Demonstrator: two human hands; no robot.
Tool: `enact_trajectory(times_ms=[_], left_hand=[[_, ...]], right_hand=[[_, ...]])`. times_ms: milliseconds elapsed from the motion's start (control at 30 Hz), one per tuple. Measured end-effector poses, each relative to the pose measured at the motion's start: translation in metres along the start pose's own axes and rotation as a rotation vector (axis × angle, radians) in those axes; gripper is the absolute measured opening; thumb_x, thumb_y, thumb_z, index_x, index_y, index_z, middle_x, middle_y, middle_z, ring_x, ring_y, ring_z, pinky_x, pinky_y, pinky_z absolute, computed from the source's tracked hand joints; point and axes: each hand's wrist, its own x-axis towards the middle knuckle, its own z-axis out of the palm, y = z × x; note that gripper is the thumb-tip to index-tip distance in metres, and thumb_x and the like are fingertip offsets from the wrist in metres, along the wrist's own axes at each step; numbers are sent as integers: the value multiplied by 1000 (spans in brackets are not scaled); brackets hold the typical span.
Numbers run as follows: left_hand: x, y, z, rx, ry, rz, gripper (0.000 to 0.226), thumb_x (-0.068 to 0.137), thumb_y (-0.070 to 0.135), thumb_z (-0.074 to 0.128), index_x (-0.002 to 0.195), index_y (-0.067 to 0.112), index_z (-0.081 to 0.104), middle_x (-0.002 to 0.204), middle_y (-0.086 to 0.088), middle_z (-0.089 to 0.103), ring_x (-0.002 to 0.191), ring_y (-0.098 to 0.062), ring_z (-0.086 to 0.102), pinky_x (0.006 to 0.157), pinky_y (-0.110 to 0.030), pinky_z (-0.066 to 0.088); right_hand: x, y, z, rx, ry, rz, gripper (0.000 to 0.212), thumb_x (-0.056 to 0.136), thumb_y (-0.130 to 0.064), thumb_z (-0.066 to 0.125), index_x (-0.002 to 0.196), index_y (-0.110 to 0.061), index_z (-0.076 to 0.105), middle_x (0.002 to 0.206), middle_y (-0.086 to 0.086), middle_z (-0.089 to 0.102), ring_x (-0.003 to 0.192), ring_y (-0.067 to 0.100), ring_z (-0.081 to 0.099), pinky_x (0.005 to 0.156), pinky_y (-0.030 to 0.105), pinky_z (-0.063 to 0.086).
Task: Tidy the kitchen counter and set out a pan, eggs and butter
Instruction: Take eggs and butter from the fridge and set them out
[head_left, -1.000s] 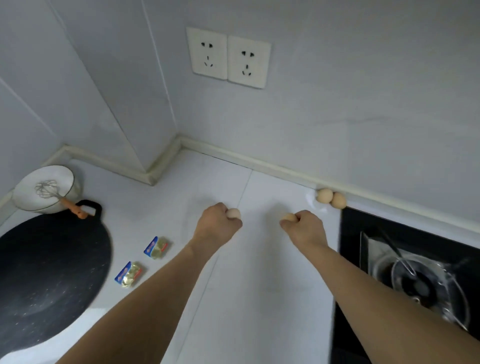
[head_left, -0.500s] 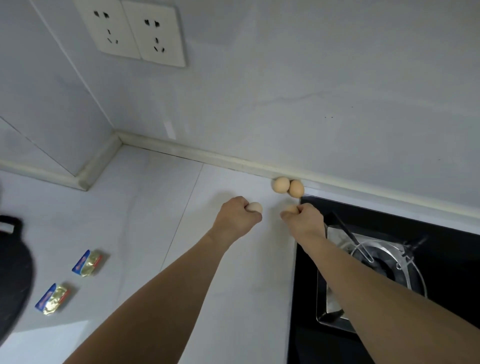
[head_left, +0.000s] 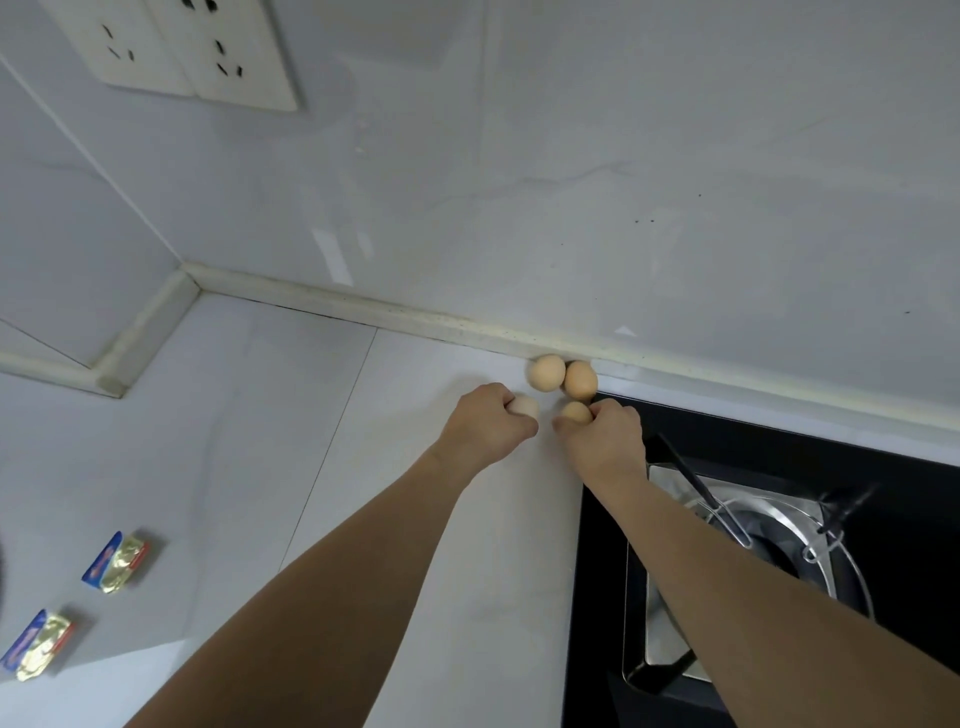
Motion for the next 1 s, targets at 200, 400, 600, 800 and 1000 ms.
enact_trajectory(times_ms=[200,400,600,800,1000], left_hand=[[6,3,3,12,-23,14,24,80,25,67,92,5,60,80,2,53,69,-15,50,61,-26,40],[12,3,-1,14,-62,19,21,82,28,67,89,9,62,79,3,54,68,-13,51,60,-24,40],[14,3,-2,12,-75,34,15,84,31,67,92,19,62,86,5,58,75,-11,55,63,-22,40],[18,8,2,42,-97,49,16,85,32,66,95,20,63,90,3,62,79,-12,58,66,-23,42],[22,10,8,57,-99,49,22,84,34,67,98,17,65,97,-2,66,91,-19,63,76,-31,50]], right_hand=[[-2,5,1,42,5,-32,35,86,-35,62,108,-8,53,111,6,42,79,22,50,67,29,37],[-3,8,1,105,2,-41,36,87,-38,64,107,-10,53,110,4,41,77,20,51,68,31,40],[-4,9,0,132,-9,-36,34,88,-36,61,108,-10,54,111,5,41,76,19,51,68,31,40],[-6,9,-3,156,-29,-21,32,88,-36,57,108,-12,54,112,4,41,81,20,54,71,33,45],[-8,11,-5,202,-32,-33,31,87,-35,58,108,-13,54,110,2,41,77,13,50,71,29,41]])
